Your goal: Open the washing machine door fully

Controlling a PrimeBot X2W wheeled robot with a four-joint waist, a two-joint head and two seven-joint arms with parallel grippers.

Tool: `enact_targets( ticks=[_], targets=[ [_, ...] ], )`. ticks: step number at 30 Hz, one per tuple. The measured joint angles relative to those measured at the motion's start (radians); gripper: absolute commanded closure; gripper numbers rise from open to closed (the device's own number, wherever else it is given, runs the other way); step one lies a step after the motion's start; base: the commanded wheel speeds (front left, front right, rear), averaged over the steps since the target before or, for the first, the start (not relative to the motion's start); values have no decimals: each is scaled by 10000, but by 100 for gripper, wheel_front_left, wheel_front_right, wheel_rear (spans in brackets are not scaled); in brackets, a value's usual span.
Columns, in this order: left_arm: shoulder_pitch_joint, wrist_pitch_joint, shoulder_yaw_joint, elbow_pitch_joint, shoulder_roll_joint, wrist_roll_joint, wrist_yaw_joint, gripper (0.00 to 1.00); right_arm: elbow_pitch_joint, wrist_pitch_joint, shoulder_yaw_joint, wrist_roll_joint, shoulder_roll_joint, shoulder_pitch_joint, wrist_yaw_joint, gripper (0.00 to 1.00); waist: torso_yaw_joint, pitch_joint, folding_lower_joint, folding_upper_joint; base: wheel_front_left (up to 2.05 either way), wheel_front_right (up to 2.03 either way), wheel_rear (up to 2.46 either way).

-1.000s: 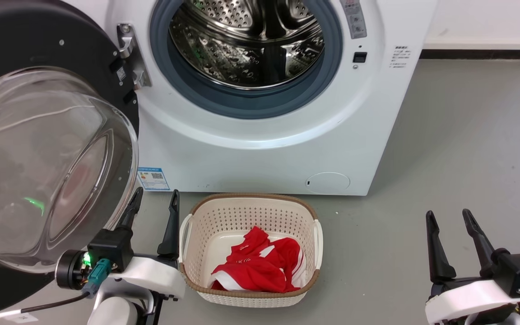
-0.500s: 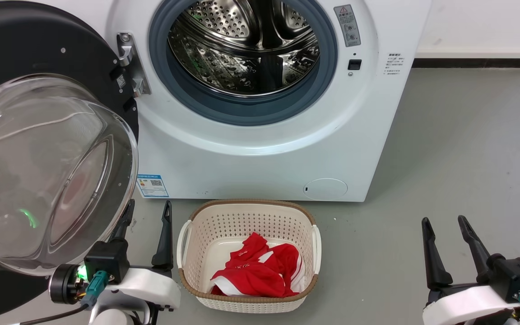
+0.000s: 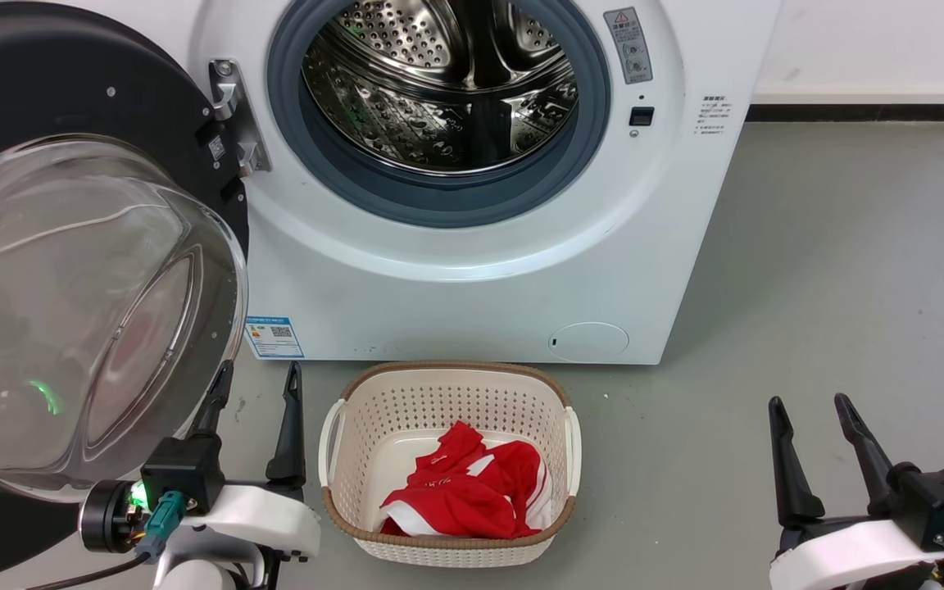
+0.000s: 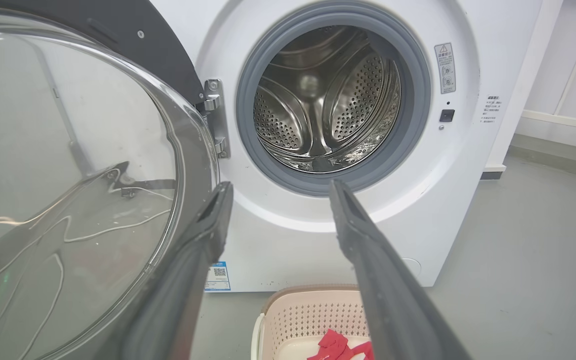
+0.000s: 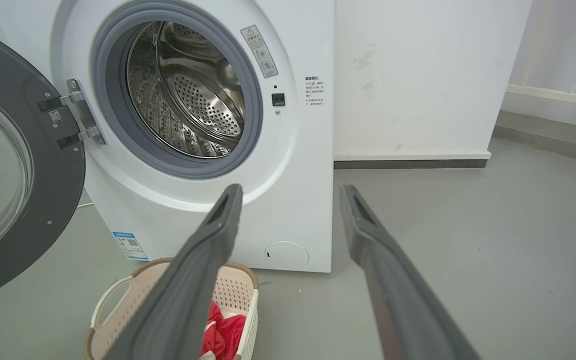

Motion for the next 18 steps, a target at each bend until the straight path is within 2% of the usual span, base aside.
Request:
enact_targets(
  ticks=[18],
  targets=[
    [-2, 0, 211, 33, -50, 105, -90, 0, 61, -58, -13, 88, 0, 1, 2, 0, -75, 101, 0, 0, 0, 0, 0]
  ],
)
